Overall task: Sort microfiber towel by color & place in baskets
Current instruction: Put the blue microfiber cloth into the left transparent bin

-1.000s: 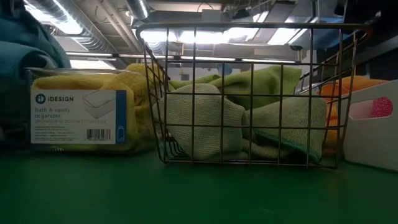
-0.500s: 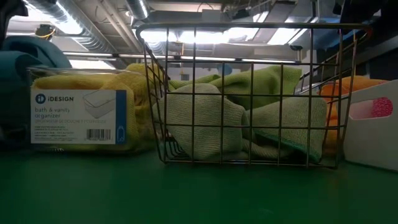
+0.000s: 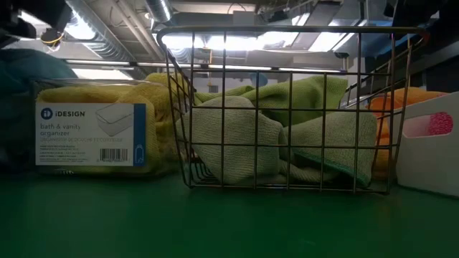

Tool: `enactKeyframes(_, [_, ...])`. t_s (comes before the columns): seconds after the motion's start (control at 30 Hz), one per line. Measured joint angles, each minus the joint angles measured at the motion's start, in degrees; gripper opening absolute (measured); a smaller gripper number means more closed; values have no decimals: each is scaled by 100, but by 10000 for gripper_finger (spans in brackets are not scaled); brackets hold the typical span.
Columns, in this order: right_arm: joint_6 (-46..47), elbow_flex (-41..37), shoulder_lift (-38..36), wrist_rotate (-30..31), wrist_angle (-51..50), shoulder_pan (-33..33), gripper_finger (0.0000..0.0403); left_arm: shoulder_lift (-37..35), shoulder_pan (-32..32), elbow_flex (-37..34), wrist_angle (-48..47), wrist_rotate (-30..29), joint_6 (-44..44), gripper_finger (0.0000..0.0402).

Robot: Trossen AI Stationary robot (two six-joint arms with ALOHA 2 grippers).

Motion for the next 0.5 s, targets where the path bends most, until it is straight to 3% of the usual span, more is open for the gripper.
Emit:
enactKeyframes(0.27, [0, 0, 0, -2, 0, 0, 232, 384, 0, 0, 357, 268, 398, 2])
enactKeyframes(0.5, [0, 0, 0, -4, -1, 0, 232, 294, 22, 0, 293, 247, 361, 42])
